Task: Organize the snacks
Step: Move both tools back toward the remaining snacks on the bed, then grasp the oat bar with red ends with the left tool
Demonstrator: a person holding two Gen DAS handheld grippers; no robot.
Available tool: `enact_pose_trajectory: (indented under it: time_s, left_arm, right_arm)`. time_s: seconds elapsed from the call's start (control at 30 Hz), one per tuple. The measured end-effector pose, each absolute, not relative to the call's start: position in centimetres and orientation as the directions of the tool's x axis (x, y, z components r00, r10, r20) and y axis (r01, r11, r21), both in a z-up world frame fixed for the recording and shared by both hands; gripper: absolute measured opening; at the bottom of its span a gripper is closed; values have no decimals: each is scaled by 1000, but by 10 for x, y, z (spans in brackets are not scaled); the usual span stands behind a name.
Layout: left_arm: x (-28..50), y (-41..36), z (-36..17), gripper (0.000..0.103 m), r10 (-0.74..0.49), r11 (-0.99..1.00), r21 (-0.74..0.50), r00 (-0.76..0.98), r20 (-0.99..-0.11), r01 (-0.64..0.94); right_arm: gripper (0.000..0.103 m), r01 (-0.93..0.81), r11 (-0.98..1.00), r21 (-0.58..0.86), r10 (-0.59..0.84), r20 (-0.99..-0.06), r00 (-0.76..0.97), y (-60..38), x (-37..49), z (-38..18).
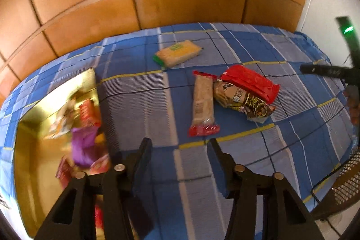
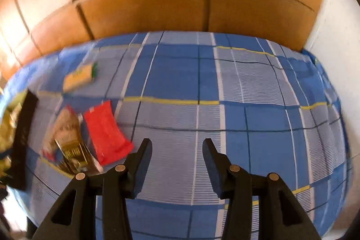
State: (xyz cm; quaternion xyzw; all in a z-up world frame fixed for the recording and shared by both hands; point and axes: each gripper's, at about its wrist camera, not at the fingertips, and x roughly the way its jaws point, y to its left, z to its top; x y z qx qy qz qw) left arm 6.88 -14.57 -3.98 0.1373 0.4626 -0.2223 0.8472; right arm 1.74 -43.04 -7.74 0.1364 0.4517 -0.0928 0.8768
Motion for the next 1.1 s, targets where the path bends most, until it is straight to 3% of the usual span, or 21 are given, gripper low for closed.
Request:
enact_pose_trajectory:
  time_s: [0.47,0.67,0.8,1.1]
  left_arm:
    - [133,-213,-88,45,-204,800,55,357,-912,597]
    - [149,-224,-99,37,-234,816,20,362,-902,577]
    - [140,-217,-98,30,-250,840,-11,369,-895,542]
    - [74,-183,-98,30,-262,836,5,408,-875,548]
  right_arm:
    - [47,255,955,150,-25,-817,576,-425,23,-76]
    - [47,239,963,122,-42,-812,582,-421,23,-74]
    - [40,210,973,93,-49,-811,583,-415,24,-74]
    - [40,204,976,70,-57,-830,555,-410,24,-82]
